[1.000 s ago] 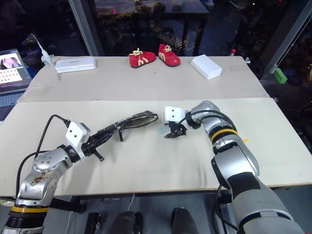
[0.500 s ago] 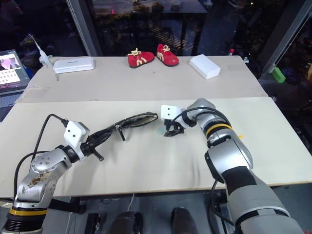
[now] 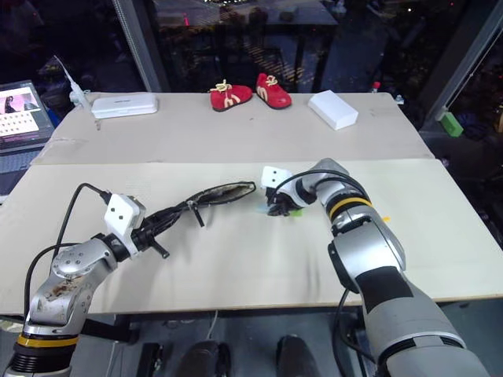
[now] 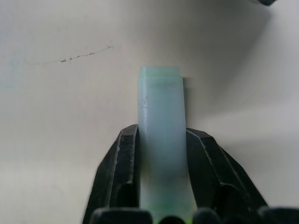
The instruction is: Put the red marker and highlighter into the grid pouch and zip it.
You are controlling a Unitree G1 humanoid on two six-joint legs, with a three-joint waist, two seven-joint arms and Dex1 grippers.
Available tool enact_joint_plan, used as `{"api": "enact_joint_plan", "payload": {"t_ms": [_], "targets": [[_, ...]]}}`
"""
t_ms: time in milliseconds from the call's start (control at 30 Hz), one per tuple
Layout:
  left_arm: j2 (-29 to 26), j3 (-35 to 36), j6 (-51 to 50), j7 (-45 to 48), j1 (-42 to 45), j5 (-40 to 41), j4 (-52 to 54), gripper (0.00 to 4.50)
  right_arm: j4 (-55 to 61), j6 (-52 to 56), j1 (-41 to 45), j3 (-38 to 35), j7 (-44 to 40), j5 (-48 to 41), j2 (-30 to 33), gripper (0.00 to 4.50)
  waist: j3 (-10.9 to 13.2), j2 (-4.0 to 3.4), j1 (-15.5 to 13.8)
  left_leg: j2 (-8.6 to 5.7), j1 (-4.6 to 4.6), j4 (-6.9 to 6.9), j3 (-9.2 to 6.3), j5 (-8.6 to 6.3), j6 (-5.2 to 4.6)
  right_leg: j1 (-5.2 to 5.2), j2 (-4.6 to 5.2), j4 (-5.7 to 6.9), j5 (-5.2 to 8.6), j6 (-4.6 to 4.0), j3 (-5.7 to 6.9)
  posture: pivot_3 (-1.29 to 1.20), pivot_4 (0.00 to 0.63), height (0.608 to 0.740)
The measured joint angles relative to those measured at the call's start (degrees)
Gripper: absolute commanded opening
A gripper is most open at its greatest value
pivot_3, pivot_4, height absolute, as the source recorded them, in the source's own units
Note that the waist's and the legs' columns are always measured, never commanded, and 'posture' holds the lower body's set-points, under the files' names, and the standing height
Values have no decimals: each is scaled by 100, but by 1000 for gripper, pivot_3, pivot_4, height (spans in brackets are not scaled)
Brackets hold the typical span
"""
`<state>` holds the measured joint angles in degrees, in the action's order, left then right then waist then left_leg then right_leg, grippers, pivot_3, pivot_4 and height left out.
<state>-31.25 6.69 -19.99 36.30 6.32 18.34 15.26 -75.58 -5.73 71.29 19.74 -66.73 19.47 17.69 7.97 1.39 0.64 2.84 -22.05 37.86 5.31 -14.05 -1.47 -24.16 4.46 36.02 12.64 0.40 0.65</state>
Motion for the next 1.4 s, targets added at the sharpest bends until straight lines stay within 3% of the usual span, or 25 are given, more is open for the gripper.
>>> {"api": "enact_joint_plan", "payload": {"t_ms": [400,567,767,1000,1400], "targets": [[32,-14,29,43,63,-3,-83,0,569,-228,-187,-408,-21,-292,404,997,2,-3,27,1,-27,-2,-2,0,0,-22,-4,-10,0,1,3,0,150,740],[51,-91,31,84,59,-8,-114,0,3944,-63,-1826,-736,-1117,-1250,1305,997,4,-5,-7,6,-44,-7,-20,-4,0,-25,-4,-9,3,8,14,0,150,740],[48,-154,30,195,215,-8,-200,0,6121,746,-2704,-863,-944,-1648,1587,997,5,-5,38,2,-18,-2,-11,-3,1,-19,-5,-4,2,5,1,0,150,740],[48,-191,60,304,328,-15,-317,0,6764,1494,-2704,-871,-108,-1617,1350,997,5,-4,26,-1,-29,-1,-8,-1,3,-29,-15,-5,2,3,2,0,150,740],[54,-296,132,374,435,-36,-498,0,7322,2356,-2420,90,453,-942,1207,997,5,-4,8,-4,-35,-1,-7,-2,1,-29,-13,-13,3,4,7,0,150,740]]}}
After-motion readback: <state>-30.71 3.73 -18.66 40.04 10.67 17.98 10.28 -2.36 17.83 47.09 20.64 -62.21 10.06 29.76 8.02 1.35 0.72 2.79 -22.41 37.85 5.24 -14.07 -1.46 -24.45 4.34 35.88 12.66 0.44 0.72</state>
